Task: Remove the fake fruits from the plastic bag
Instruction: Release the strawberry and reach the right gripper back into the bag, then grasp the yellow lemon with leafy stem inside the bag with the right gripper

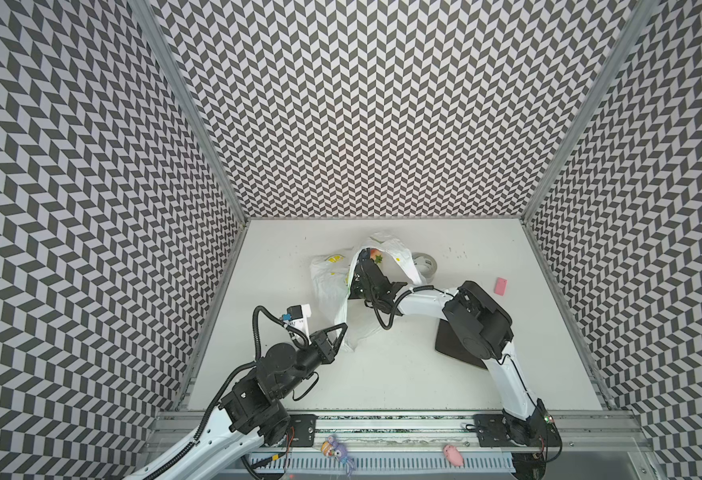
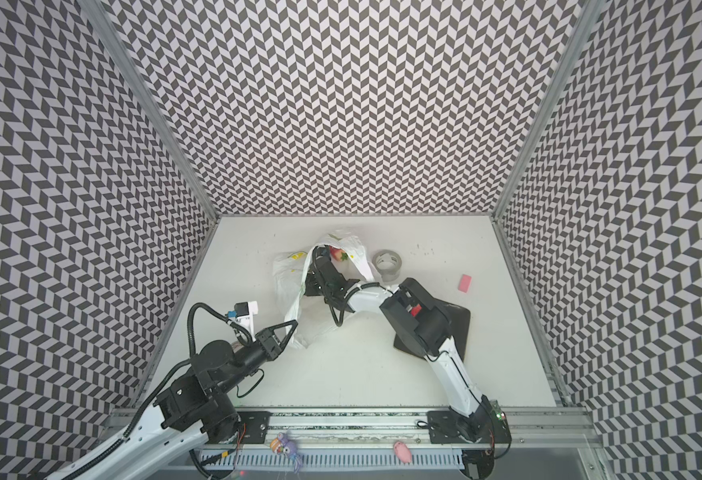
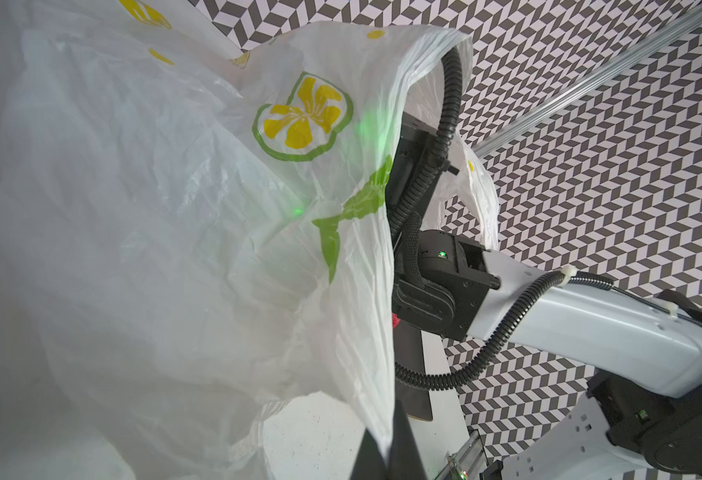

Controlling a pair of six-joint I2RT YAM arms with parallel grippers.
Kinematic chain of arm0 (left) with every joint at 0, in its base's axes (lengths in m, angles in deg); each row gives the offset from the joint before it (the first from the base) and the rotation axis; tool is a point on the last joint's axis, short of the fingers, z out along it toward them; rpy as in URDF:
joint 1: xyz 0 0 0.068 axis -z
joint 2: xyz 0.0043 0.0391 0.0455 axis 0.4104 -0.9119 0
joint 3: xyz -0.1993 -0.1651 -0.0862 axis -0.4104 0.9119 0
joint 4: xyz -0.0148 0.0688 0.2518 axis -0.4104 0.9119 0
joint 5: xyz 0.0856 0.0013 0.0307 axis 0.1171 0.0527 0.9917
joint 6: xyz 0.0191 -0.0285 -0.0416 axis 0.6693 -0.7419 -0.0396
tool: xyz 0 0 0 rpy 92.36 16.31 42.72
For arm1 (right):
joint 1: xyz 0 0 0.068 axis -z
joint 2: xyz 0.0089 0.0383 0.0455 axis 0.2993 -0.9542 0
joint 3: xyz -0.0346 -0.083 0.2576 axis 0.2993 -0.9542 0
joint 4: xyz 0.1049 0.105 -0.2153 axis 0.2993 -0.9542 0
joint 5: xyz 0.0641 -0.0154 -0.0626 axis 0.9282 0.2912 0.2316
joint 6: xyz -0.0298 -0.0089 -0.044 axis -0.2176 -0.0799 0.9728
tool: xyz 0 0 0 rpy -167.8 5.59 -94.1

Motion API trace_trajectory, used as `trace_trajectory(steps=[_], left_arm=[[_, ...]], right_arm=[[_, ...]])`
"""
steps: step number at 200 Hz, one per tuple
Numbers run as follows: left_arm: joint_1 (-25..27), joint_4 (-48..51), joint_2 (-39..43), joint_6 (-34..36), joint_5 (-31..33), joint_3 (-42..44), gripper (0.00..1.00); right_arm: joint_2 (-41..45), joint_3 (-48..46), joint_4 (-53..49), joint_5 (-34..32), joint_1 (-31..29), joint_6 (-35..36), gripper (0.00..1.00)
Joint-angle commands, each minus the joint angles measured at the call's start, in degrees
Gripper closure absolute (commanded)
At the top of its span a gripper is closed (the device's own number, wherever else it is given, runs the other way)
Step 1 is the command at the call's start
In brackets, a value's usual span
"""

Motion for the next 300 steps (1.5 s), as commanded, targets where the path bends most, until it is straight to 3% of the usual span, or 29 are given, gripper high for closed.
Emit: trace_trajectory(steps=[1,54,115,250,300], left_arm=[[0.2,1.0,0.3,-0.4,1.2,-1.6,1.00],[0.2,1.3,0.3,-0.1,1.5,-2.0,1.00],[0.2,0.0,0.8,0.3,2.3,-2.0,1.00],[0.2,-7.8,-0.4,0.6,4.3,1.3,1.00],[0.3,-9.7,-1.7,0.5,4.3,1.5,1.00]], right_arm=[[-2.4,3.1,0.3,-1.6,0.3,0.3,0.29],[-5.4,6.3,-1.5,-1.9,0.2,-0.2,0.36],[-3.3,5.4,-3.2,0.1,0.2,0.1,0.48],[26.8,-26.9,0.8,2.7,-4.3,2.5,0.51],[39.7,-35.7,-3.6,2.9,-5.6,4.5,0.50]])
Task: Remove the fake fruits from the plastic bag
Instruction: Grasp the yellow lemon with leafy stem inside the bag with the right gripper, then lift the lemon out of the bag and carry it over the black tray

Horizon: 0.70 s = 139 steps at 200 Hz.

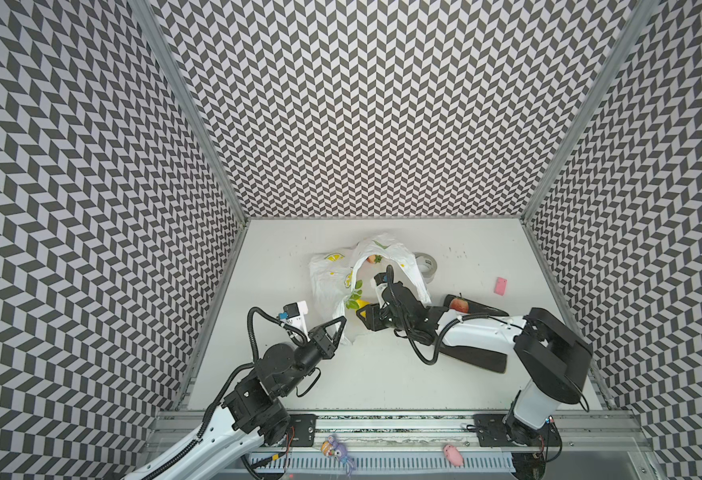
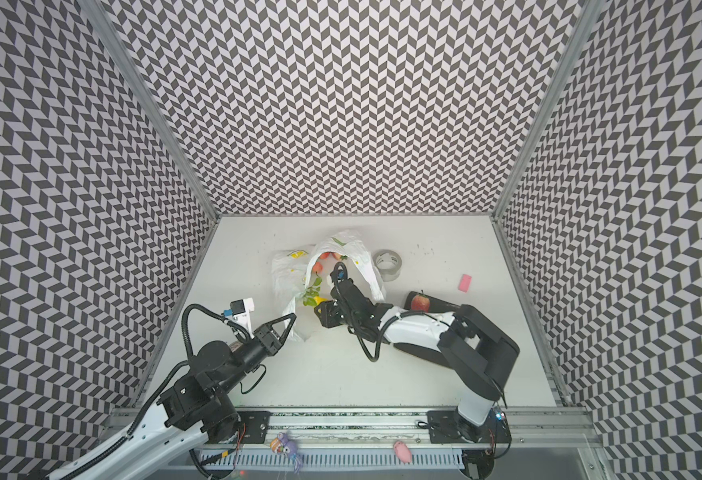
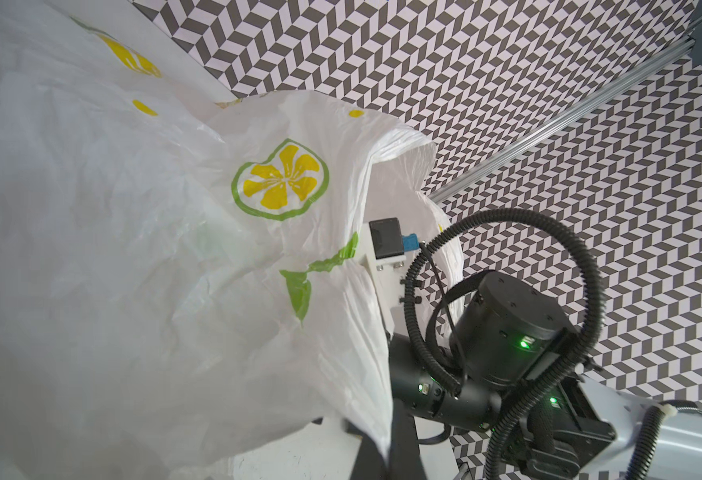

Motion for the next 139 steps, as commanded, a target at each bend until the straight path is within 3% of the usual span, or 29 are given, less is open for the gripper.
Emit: trace_trajectory(steps=[1,83,139], left_arm=[[0.2,-2.1,-0.6,0.4,1.3,0.2,1.00],[0.2,-2.0,-0.4,0.9,1.5,-0.3,1.00],[0.3,-1.7,-0.1,0.8,1.4,-0.3,1.00]], right_arm=[[6.7,-3.0,-0.6,0.0,-0.6,1.7,0.50],[32.1,-13.0,-22.2,-2.6,-2.6,1.6,0.50],[51.9,-14.4,-38.0,-13.7,-2.6,-6.1,0.49]])
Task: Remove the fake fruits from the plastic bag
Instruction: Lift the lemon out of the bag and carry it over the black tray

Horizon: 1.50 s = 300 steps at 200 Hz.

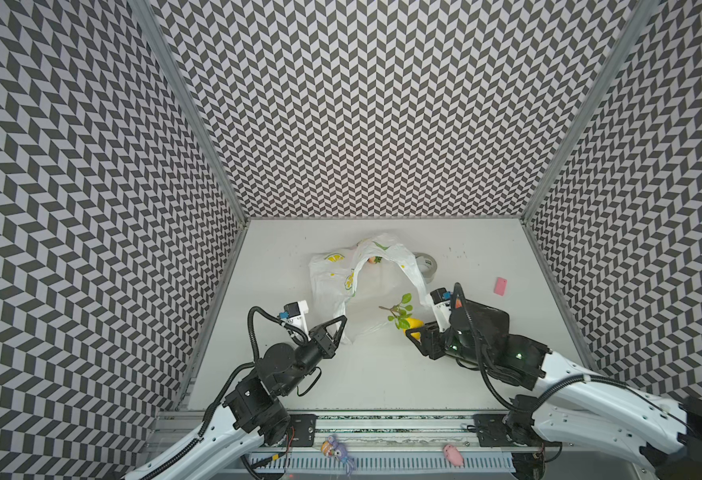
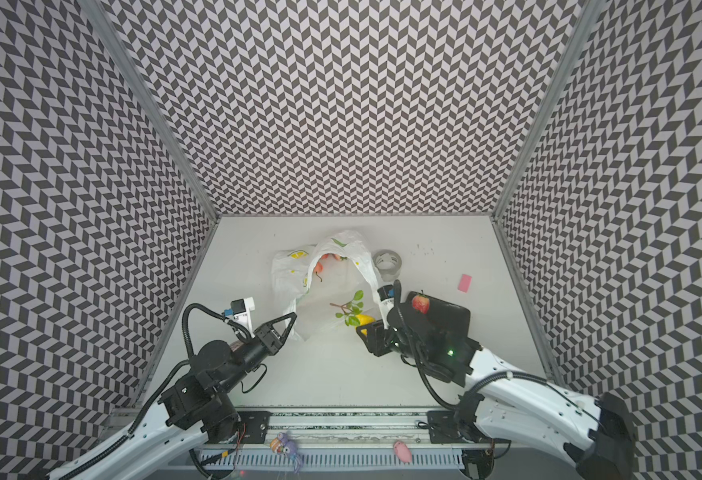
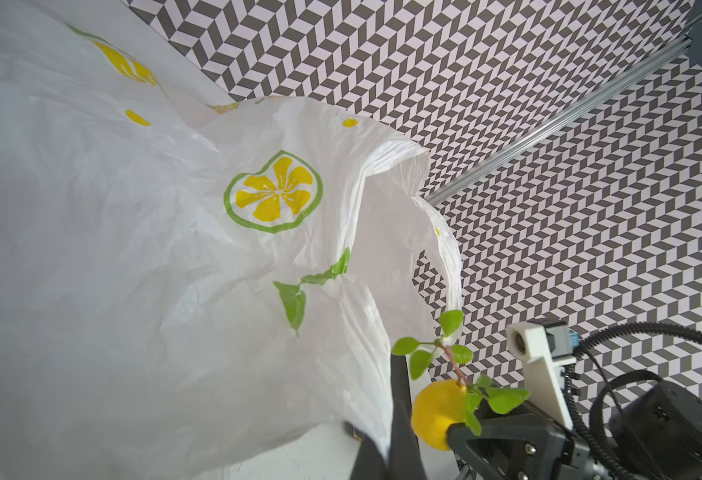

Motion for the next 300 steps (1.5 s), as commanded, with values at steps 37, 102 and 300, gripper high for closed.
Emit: trace_trajectory(steps=[37,102,300], left_arm=[[0.3,-0.1,1.5,0.2,1.5,-0.1,1.00],[0.2,0.2,2.1,0.3,0.9,0.0,1.00],[0.3,-2.6,1.4,-0.4,-0.2,1.2,1.00]], right_arm=[[13.7,-1.9,-14.2,-19.3,1.4,-12.2,0.47],[12.6,-9.4,0.9,-11.7,22.0,-8.9,0.46],[-1.6,-24.4,27.7,5.7,48.3,-11.9,0.45]])
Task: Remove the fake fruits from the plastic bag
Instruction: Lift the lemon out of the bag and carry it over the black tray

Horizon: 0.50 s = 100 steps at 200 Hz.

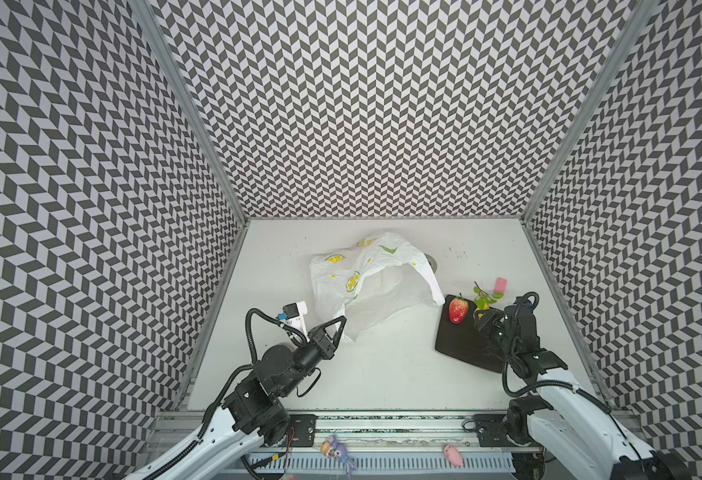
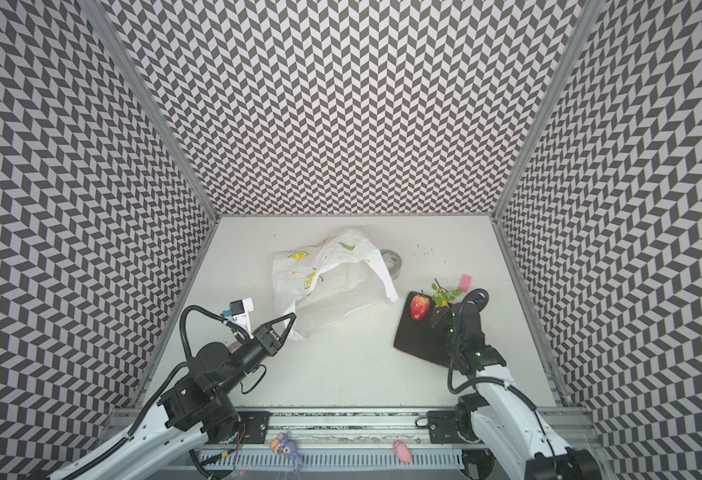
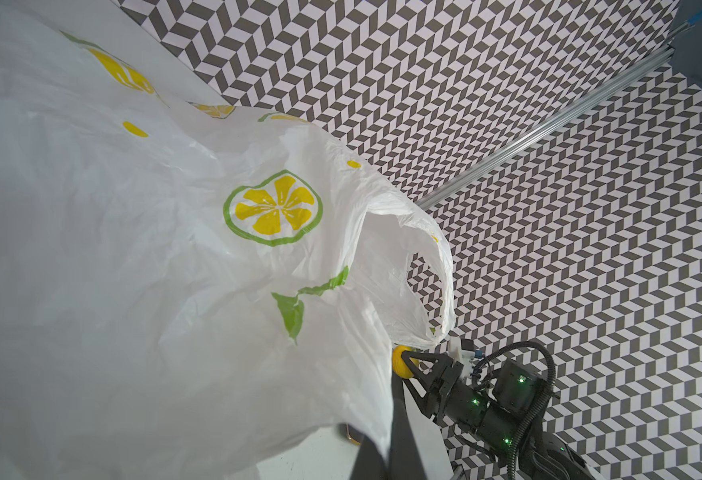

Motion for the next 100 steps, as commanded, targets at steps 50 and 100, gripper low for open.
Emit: trace_trajectory(steps=[50,100], left_arm=[[0.2,-1.9,0.0,-0.1,0.2,0.6,1.00],[0.3,-2.0,-0.1,0.0,0.2,0.4,1.00]], right_arm=[[-7.7,-1.7,13.6,2.8,2.7,-0.6,0.43],[-10.9,-1.7,15.1,3.5,3.2,0.2,0.35]])
